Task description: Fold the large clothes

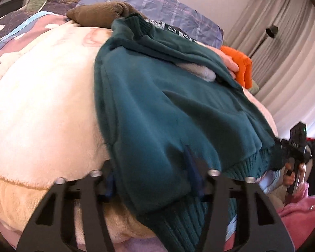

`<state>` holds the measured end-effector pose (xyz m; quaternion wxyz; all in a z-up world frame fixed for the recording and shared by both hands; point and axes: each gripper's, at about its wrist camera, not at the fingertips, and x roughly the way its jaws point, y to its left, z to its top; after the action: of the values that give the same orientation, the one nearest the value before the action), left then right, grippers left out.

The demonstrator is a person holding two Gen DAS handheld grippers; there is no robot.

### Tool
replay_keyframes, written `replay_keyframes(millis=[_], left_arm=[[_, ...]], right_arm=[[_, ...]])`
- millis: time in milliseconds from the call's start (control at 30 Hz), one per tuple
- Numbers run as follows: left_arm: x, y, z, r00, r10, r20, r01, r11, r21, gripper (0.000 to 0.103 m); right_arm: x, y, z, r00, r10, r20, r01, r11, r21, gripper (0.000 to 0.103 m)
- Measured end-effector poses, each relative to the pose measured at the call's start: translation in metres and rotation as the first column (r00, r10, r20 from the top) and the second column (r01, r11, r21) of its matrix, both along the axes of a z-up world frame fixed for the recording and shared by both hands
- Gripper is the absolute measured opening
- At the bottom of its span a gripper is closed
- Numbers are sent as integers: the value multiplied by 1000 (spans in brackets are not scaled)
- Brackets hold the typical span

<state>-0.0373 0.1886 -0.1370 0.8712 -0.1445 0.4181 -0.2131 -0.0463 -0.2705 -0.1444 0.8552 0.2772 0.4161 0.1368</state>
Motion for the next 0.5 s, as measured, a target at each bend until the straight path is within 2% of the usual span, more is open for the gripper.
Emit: replay_keyframes(millis=[33,100,167,233,267,333,367,400,433,467,500], left_arm=[[0,-1,5,1000,-2,12,2,1000,-9,33],[0,-2,18,998,4,56,-3,1000,-20,28],[1,2,35,994,29,108,-22,998,-64,26],[2,8,45,987,55,148,-41,995,-93,26],[3,11,47,985,61,159,-44,994,-105,26],[4,7,43,988,55,145,-43,995,-89,27],[3,4,37,991,43,127,-35,998,-59,27],[2,2,32,993,35,115,-30,999,-41,30],[0,0,26,995,26,98,-24,999,-21,33],[-2,-1,18,997,30,76,-31,1000,7,38],[-2,0,14,998,33,61,-34,999,17,49]], right_arm=[[2,2,4,1000,4,11,-4,1000,6,51],[4,4,15,999,7,52,-8,1000,12,39],[6,-4,31,993,1,114,-11,997,82,31],[8,-16,39,989,-21,145,-3,986,164,31],[9,-19,40,989,-29,144,4,985,170,31],[10,-17,36,994,-26,110,14,994,105,35],[9,-14,32,996,-18,89,11,997,73,41],[8,-12,26,998,-8,66,5,999,47,51],[6,-9,16,1000,-1,26,1,1000,23,57],[5,-9,9,1000,-7,-7,8,1000,11,69],[4,-8,0,999,-10,-37,10,1000,11,70]])
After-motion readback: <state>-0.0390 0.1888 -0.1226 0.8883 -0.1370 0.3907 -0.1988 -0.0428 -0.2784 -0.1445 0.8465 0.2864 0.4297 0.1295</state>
